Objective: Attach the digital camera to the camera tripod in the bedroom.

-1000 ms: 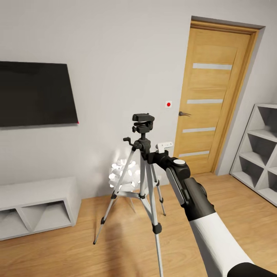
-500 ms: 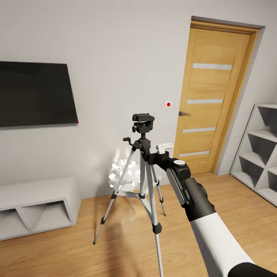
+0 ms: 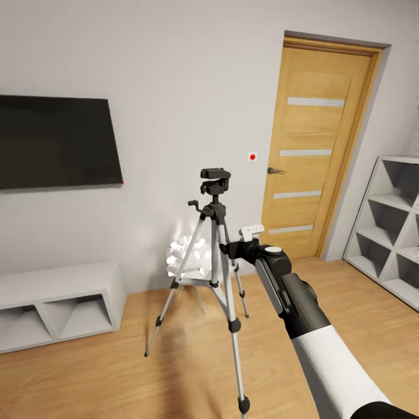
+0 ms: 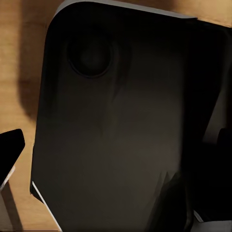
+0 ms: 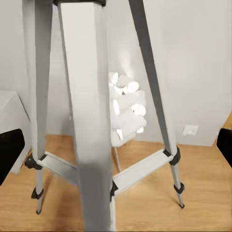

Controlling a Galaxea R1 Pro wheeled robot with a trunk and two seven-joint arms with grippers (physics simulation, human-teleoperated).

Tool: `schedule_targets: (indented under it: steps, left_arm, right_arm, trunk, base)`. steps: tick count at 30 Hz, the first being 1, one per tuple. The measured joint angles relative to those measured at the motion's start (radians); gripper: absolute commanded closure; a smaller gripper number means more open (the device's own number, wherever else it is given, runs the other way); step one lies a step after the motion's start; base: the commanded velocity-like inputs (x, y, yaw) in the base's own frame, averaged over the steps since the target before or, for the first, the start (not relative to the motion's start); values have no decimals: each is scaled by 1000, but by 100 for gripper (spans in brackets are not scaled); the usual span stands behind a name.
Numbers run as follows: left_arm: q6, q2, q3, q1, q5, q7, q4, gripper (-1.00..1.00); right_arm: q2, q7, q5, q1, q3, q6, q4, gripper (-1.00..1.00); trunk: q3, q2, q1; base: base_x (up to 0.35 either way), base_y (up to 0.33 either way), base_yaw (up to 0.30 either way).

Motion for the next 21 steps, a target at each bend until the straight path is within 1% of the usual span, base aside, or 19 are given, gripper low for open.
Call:
schedule_targets:
  steps: [6,12,13,14,15,17,20,21]
  left_arm:
    - [0,0,0,0,0,1,1,-100]
    - [0,1,0,0,0,1,1,-100]
    - [0,1,0,0,0,1,1,-100]
    - [0,1,0,0,0,1,1,-100]
    - [0,1,0,0,0,1,0,-100]
    - [0,1,0,1,0,1,1,-100]
    - [0,1,0,1,0,1,0,-100]
    - [0,2,0,1,0,1,1,-100]
  right_arm:
    - [-24,2,3,9,1,10,9,-100]
    - [-42,2,5,42,1,11,10,-100]
    - [-65,2,6,49,0,11,14,-100]
    - [-73,2,4,50,0,11,16,-100]
    - [-97,3,5,52,0,11,30,-100]
    - [-120,3,2,53,-1,11,52,-100]
    - [-135,3,0,55,-1,8,83,-100]
    - [-144,2,0,57,-3,5,110,-100]
  trunk:
    - [0,0,0]
    - [0,0,0]
    - [0,0,0]
    - [0,0,0]
    - [0,0,0]
    - [0,0,0]
    - [0,0,0]
    - [0,0,0]
  base:
    - [-315,-60,0]
    - [-316,-69,0]
    - [-316,-66,0]
    - [-317,-37,0]
    - [-317,-29,0]
    - [-271,-17,0]
    - [-155,-9,0]
    - [-82,-5,0]
